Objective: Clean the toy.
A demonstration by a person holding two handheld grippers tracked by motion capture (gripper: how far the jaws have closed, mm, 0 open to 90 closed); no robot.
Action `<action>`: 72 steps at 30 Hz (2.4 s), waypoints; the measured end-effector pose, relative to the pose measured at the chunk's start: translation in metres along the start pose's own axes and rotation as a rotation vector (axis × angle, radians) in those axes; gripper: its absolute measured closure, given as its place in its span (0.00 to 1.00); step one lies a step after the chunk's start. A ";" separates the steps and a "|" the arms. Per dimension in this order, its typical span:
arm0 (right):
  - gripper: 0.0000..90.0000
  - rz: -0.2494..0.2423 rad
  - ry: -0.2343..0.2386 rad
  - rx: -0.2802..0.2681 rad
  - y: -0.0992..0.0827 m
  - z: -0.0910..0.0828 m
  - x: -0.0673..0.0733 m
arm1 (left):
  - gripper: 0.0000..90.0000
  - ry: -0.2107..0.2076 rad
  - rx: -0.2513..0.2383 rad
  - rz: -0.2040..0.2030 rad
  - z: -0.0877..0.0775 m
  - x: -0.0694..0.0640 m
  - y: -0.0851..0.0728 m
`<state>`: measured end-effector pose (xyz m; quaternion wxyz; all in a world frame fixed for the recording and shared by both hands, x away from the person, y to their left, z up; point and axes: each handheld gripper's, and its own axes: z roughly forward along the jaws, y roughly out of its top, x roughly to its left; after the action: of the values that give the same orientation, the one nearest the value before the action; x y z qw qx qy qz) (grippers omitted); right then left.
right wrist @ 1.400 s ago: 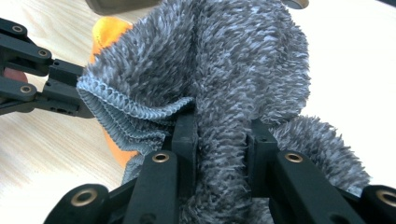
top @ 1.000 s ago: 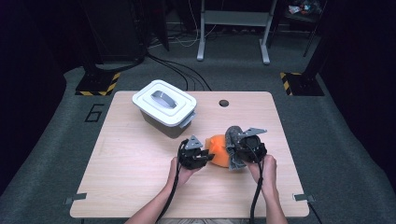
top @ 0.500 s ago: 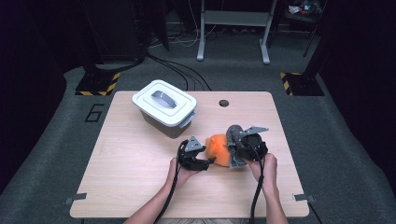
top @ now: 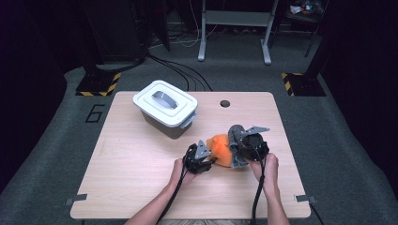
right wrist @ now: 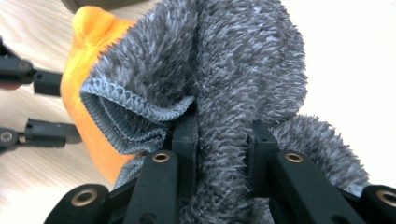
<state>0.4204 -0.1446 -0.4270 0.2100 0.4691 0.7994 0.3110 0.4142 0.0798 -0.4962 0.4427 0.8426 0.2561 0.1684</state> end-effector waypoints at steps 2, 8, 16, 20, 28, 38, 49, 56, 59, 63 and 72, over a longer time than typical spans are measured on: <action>0.78 0.004 -0.001 -0.012 0.000 -0.001 -0.001 | 0.82 -0.006 0.001 -0.020 -0.001 0.001 -0.001; 0.78 0.008 0.000 -0.034 0.001 -0.012 0.001 | 0.89 -0.039 -0.011 -0.060 -0.006 0.003 0.001; 0.78 -0.032 0.014 -0.085 0.007 -0.036 0.008 | 0.89 -0.136 -0.049 -0.187 -0.016 0.009 0.005; 0.77 -0.080 0.050 -0.100 0.015 -0.043 0.023 | 0.89 -0.153 -0.043 -0.185 -0.022 0.005 0.009; 0.77 -0.117 0.057 -0.056 0.022 -0.013 0.040 | 0.89 -0.079 -0.006 -0.130 -0.020 -0.001 0.009; 0.76 -0.098 0.064 -0.057 0.020 -0.012 0.037 | 0.89 -0.047 0.006 -0.141 -0.016 -0.001 0.009; 0.76 -0.068 0.048 -0.067 0.004 -0.018 0.022 | 0.89 -0.045 0.003 -0.156 -0.016 0.000 0.006; 0.76 -0.003 0.031 -0.053 -0.013 -0.019 0.008 | 0.89 -0.043 0.003 -0.179 -0.014 0.003 0.002; 0.76 0.029 0.020 -0.055 -0.019 -0.017 0.002 | 0.89 -0.041 0.001 -0.179 -0.014 0.003 0.002; 0.76 0.044 0.019 -0.054 -0.028 -0.014 -0.005 | 0.89 -0.044 0.004 -0.182 -0.014 0.003 0.002; 0.76 0.104 0.001 -0.028 -0.041 -0.005 -0.017 | 0.89 -0.044 0.008 -0.185 -0.014 0.004 0.002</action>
<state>0.3995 -0.1759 -0.4508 0.1999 0.5068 0.7697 0.3328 0.4106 0.0907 -0.4867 0.4586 0.8206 0.3236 0.1072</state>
